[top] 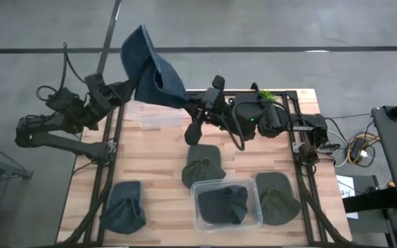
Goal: Pick & Place hat
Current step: Put the top blue cap into the bottom transparent bin
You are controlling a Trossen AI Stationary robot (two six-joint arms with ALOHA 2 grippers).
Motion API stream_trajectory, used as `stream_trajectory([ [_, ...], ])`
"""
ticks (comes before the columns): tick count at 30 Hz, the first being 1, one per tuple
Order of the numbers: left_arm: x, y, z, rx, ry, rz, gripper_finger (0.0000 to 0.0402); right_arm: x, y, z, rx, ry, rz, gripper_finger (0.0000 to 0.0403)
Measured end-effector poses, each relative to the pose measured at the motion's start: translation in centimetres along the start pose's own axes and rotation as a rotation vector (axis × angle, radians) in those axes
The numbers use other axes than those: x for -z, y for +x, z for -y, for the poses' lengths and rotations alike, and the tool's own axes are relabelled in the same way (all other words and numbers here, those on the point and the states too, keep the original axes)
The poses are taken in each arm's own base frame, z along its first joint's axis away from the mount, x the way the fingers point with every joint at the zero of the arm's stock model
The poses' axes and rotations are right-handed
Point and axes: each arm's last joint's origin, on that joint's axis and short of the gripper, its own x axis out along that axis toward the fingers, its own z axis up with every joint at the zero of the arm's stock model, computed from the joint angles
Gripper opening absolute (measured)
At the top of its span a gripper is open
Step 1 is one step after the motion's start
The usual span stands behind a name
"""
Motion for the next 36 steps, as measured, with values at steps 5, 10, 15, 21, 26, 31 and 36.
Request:
stream_trajectory([
  [5, -0.1, -0.1, 0.1, 0.007, -0.001, 0.001, 0.0042, -0.6, -0.9, 0.6, -0.009, 0.015, -0.019, 0.001],
  [10, -0.7, -0.5, 0.2, -0.01, 0.059, 0.035, 0.0064, -0.7, -1.8, 1.2, 0.007, 0.017, -0.075, 0.0009],
  [15, -2.0, -1.7, 0.6, 0.011, 0.114, 0.068, 0.009, -1.3, -3.9, 2.4, -0.015, 0.075, -0.15, 0.0009],
  [21, -2.9, -2.8, 0.6, -0.003, 0.161, 0.06, 0.0109, -2.6, -5.9, 3.1, -0.185, 0.194, -0.18, 0.0009],
  [26, -3.2, -3.3, 0.5, -0.008, 0.168, 0.055, 0.011, -3.5, -8.3, 4.5, -0.281, 0.341, -0.277, 0.0008],
  [31, -2.7, -3.3, 0.1, -0.033, 0.183, -0.012, 0.011, -3.0, -9.2, 4.6, -0.34, 0.458, -0.408, 0.0008],
  [36, -1.1, -2.8, -0.7, -0.068, 0.133, -0.146, 0.011, -3.1, -9.2, 4.2, -0.376, 0.492, -0.402, 0.0008],
])
